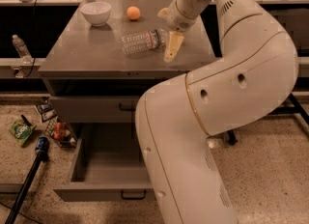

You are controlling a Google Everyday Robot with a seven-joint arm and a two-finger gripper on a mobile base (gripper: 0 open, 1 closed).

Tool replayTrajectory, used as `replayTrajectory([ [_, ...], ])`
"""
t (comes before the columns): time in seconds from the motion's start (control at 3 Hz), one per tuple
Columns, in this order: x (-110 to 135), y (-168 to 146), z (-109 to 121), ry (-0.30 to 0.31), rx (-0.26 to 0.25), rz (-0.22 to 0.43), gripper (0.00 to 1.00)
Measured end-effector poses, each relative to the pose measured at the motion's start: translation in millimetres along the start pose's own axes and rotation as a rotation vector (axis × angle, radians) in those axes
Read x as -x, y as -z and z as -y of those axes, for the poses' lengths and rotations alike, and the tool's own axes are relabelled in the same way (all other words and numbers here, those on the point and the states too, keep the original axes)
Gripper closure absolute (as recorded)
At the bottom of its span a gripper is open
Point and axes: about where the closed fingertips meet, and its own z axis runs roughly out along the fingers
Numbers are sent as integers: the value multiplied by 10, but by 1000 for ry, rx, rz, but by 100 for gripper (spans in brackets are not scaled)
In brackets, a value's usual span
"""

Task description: Pick water bottle from middle drawer and place on counter

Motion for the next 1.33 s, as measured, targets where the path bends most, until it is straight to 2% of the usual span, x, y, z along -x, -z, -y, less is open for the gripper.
replayTrajectory([
  [0.67, -54, 28, 12, -27, -7, 4, 0],
  [1.0, -95, 204, 60, -62, -55, 14, 0],
  [1.33, 288, 380, 231, -32, -160, 111, 0],
])
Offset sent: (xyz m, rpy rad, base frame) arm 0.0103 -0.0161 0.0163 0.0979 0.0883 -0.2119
